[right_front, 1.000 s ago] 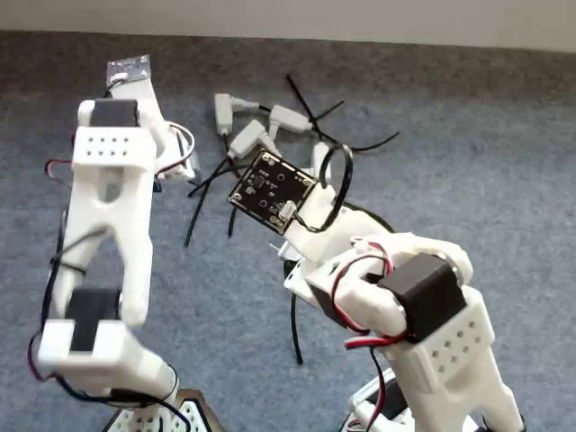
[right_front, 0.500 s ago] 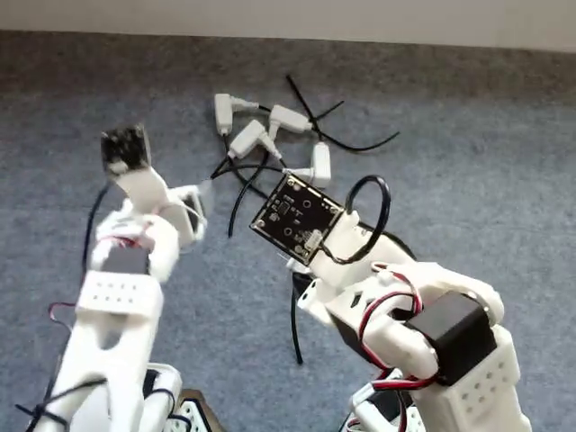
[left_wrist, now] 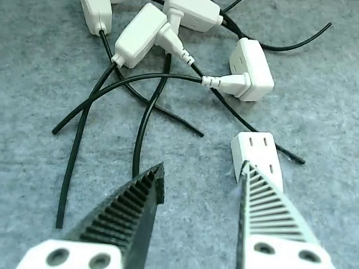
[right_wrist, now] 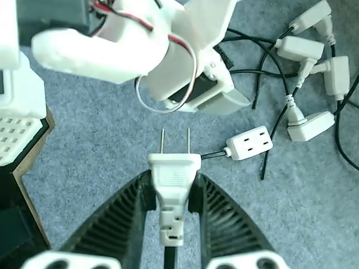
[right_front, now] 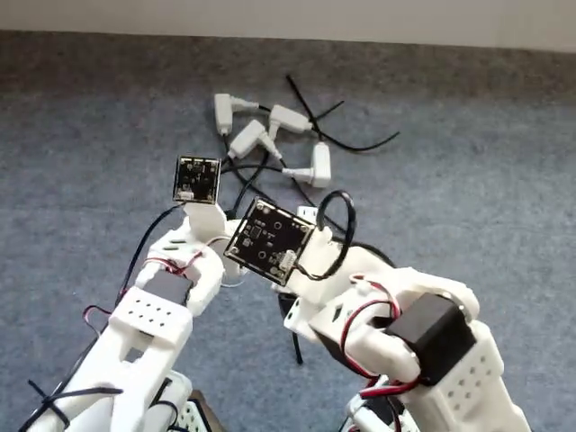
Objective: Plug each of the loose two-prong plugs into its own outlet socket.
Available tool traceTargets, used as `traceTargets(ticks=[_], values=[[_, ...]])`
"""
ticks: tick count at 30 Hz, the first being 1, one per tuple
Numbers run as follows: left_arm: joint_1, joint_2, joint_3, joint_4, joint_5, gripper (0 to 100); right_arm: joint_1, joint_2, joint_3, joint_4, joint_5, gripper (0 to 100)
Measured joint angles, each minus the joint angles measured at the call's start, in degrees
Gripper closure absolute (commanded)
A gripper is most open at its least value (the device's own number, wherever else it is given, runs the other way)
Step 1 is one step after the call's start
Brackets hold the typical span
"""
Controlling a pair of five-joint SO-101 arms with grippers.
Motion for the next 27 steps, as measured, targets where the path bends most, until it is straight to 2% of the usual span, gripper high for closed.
traceTargets(ticks=[5, 11, 20, 27], values=[[-5.36, 0.09, -4.13, 0.00, 0.62, 77, -0.09, 0.00, 3.78, -0.35, 0.00, 97.8], [-5.54, 0.09, -6.68, 0.00, 8.44, 77, -0.18, 0.00, 6.86, -1.67, 0.00, 97.8], [4.84, 0.62, -6.68, -0.97, 9.23, 77, -0.18, 0.09, 7.21, -3.16, 0.00, 97.8], [7.65, 0.62, -1.14, -11.69, 9.41, 77, -3.69, 0.09, 7.21, -3.16, 0.00, 97.8]])
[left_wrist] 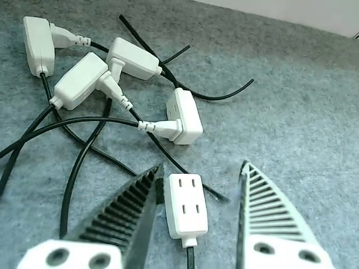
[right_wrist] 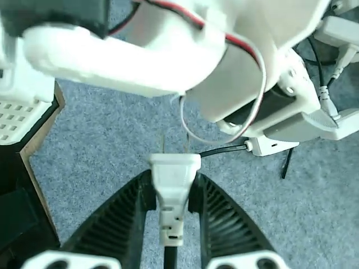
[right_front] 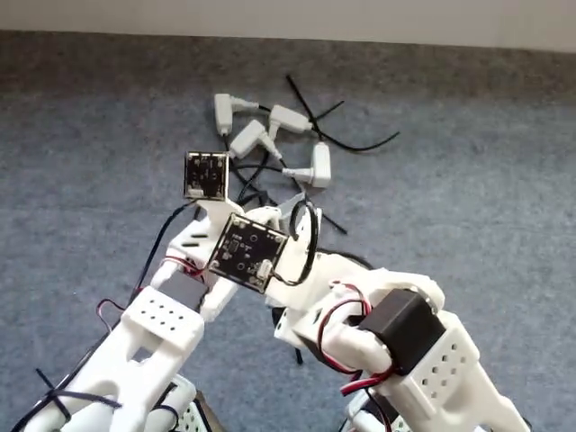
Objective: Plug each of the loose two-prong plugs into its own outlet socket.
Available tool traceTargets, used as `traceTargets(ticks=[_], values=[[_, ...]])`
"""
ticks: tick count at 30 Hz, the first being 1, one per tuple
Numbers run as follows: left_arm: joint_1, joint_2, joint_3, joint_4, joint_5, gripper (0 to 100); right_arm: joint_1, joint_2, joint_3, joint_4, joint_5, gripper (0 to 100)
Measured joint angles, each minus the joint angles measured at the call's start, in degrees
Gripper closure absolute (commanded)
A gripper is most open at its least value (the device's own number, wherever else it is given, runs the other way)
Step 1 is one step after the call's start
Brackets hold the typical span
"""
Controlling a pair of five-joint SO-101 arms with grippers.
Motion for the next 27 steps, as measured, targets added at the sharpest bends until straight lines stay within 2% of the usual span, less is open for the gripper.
traceTargets(ticks=[5, 9, 18, 23, 27], values=[[1.58, 0.00, 2.81, -4.22, -1.32, 77, -1.14, 0.00, 0.00, -0.26, -0.26, 97.8], [4.31, 0.00, 4.31, -4.57, -5.27, 77, -1.14, 0.00, 0.00, -2.29, -0.53, 97.8], [5.27, 2.20, 4.75, -4.92, -6.51, 77, -0.97, 0.00, 0.09, -4.22, -0.62, 97.8], [4.66, 10.37, 3.16, -9.32, -6.51, 77, -0.88, 0.09, 0.09, -4.22, -0.70, 97.8], [0.09, 16.53, -0.53, -11.34, -6.24, 77, -1.23, 0.09, 0.00, -4.13, -0.70, 97.8]])
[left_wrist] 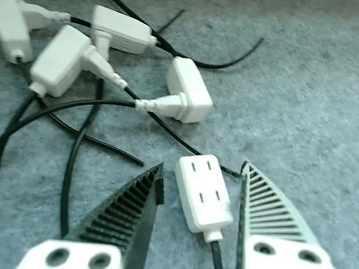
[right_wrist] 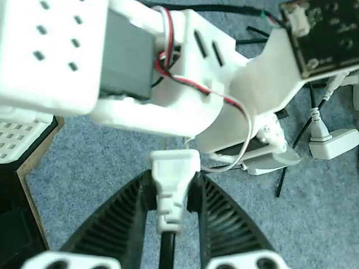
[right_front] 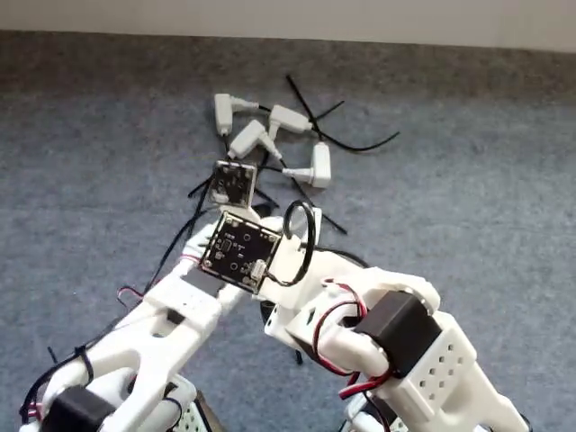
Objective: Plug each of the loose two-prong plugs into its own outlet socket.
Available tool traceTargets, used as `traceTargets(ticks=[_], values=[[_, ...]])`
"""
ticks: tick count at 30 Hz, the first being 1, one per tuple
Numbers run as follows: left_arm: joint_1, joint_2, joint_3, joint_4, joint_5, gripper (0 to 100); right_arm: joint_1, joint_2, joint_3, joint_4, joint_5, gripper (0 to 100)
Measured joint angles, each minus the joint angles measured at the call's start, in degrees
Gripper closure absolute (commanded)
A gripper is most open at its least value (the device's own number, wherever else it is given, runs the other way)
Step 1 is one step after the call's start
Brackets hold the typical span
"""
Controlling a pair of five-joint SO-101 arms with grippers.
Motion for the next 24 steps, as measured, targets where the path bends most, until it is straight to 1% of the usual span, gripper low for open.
traceTargets(ticks=[5, 11, 16, 20, 24], values=[[-4.04, 0.97, -4.13, -0.26, -0.09, 77, 0.09, 0.00, 0.00, 0.00, 0.00, 97.8], [-6.51, 0.97, -6.95, -0.26, -0.26, 77, 0.00, 0.00, 0.00, 0.26, 0.00, 97.8], [-10.90, 0.97, -9.41, -0.26, -0.26, 77, 0.09, 0.00, 0.00, 1.93, 0.00, 97.8], [-14.33, 0.44, -10.11, -0.26, -0.18, 77, 3.08, 0.00, 0.00, 1.93, 0.00, 97.8], [-18.20, -5.80, -9.85, 2.37, -0.09, 77, 8.88, 6.24, 0.00, 1.76, 0.00, 97.8]])
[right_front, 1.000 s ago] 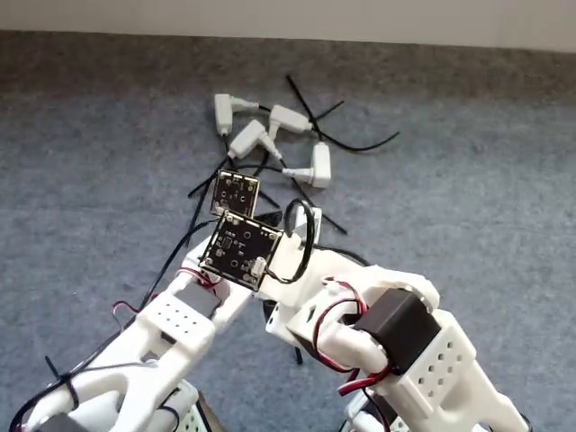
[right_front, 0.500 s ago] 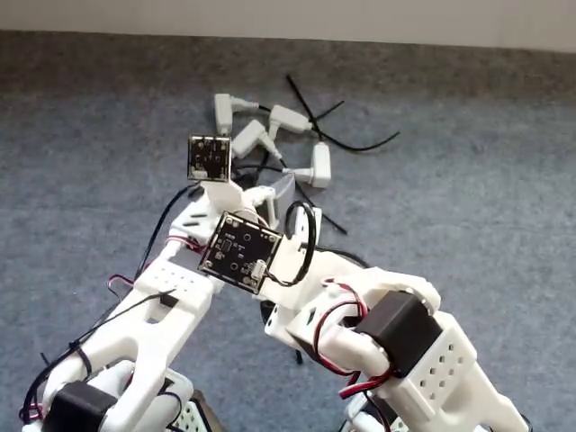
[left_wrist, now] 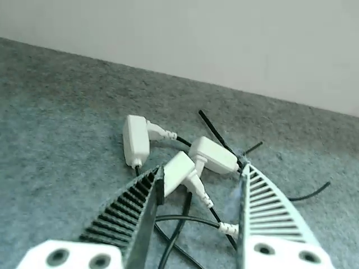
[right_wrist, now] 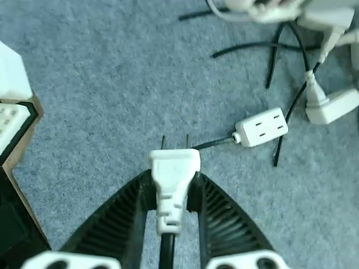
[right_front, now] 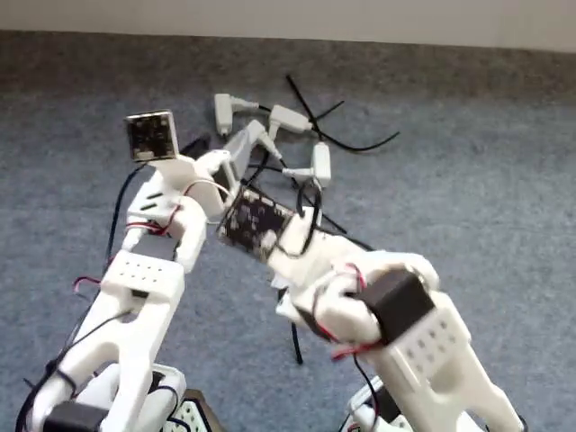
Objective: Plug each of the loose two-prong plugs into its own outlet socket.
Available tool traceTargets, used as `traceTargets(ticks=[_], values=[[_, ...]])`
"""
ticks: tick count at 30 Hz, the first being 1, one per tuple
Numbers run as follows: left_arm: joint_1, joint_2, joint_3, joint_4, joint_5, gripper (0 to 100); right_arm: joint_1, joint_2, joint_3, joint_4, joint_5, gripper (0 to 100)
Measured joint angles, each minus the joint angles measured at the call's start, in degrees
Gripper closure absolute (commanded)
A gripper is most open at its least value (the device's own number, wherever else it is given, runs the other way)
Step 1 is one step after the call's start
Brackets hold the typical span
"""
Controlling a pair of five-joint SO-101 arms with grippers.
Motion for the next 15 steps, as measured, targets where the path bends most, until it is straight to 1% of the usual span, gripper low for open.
traceTargets(ticks=[3, 7, 10, 12, 15], values=[[-4.31, -4.75, 2.29, 2.64, 0.00, 77, 3.69, 9.05, -1.23, -1.14, -4.40, 97.8], [-10.29, -5.19, 5.36, 2.73, 1.05, 77, 5.45, 24.00, -9.67, -1.05, -11.60, 97.8], [-13.10, -1.14, 5.45, 2.55, 5.36, 77, 5.63, 34.73, -18.29, 0.18, -17.32, 97.8], [-15.12, 3.52, 5.45, -0.18, 7.65, 77, 5.98, 41.32, -23.65, 1.14, -21.10, 97.9], [-17.05, 12.57, 3.43, -5.63, 9.05, 77, 8.53, 50.55, -31.12, 2.90, -26.73, 97.9]])
